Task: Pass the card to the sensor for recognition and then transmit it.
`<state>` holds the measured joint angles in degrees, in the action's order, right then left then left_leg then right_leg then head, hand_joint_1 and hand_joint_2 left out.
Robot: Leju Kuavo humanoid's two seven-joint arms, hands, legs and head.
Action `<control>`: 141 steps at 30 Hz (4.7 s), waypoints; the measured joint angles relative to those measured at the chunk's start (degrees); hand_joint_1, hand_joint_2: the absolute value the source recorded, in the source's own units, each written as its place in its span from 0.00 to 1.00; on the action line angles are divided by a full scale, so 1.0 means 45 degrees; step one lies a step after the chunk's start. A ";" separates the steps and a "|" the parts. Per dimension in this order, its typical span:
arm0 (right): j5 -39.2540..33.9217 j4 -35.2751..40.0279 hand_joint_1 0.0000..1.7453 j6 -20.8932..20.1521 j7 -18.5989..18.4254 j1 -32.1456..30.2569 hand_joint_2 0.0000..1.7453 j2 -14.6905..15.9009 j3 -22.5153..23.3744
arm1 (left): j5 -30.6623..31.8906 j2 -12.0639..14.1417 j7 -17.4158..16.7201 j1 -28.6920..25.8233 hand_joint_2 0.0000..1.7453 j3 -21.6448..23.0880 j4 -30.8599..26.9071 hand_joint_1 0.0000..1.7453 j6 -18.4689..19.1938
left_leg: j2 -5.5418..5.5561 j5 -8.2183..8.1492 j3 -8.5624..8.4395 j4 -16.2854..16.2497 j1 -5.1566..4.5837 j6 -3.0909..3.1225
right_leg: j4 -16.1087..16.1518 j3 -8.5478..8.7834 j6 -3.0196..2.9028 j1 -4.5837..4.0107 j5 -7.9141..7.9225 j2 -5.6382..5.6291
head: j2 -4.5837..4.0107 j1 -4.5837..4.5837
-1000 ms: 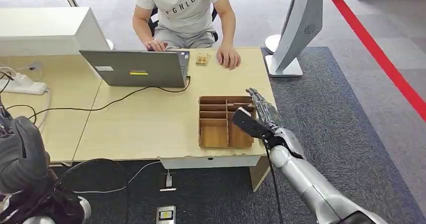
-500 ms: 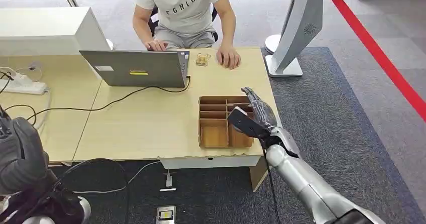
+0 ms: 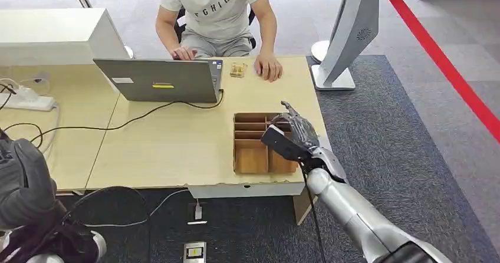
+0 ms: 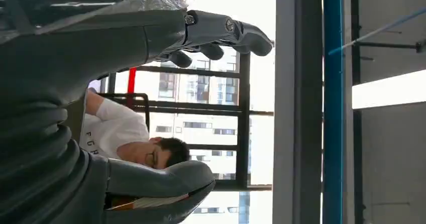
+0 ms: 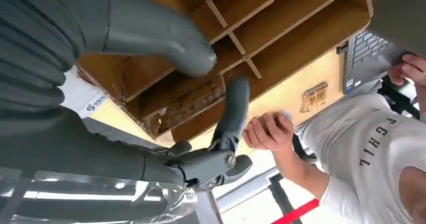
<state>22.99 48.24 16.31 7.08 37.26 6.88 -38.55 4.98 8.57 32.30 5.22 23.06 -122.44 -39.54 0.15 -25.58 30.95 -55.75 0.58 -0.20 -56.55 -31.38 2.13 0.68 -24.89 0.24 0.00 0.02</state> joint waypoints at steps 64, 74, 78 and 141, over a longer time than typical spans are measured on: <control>-0.2847 -0.1141 0.00 0.0155 -0.0106 0.0928 1.00 0.0000 0.0641 | 0.0038 0.0000 -0.0554 0.0388 1.00 0.0121 -0.0044 0.00 0.0005 | -0.0001 0.0004 -0.0003 -0.0002 -0.0001 -0.0002 | -0.0002 0.0001 0.0001 0.0001 0.0002 0.0000 | 0.0000 0.0000; -0.1812 -0.2132 0.00 0.0820 -0.0247 0.1887 1.00 -0.0383 0.0442 | -0.0063 0.0000 -0.0491 0.0611 1.00 0.0311 0.0068 0.00 0.0005 | 0.0000 0.0004 0.0000 -0.0001 0.0001 -0.0003 | -0.0004 -0.0001 0.0000 -0.0001 0.0001 -0.0001 | 0.0000 0.0000; -0.1413 -0.2380 0.00 0.0879 -0.0369 0.2097 1.00 -0.0549 0.0335 | -0.0248 0.0000 -0.0238 0.0684 1.00 0.0384 0.0160 0.00 0.0005 | -0.0002 0.0003 -0.0002 -0.0001 0.0000 -0.0003 | -0.0003 -0.0004 0.0000 0.0000 0.0001 -0.0003 | 0.0000 0.0000; -0.1875 -0.1388 1.00 0.1909 -0.0617 0.2894 1.00 -0.0422 0.0131 | -0.0641 0.0039 0.0253 0.0471 1.00 0.0612 0.0442 0.00 0.0000 | -0.0003 0.0009 -0.0013 -0.0004 -0.0001 -0.0007 | -0.0004 0.0006 0.0001 0.0001 0.0005 -0.0002 | 0.0000 0.0000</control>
<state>14.56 41.99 24.90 4.30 50.28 4.98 -37.96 2.10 8.74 33.44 7.34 25.81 -120.45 -39.54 0.13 -25.55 30.89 -55.77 0.58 -0.23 -56.57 -31.36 2.14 0.68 -24.86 0.23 0.00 0.02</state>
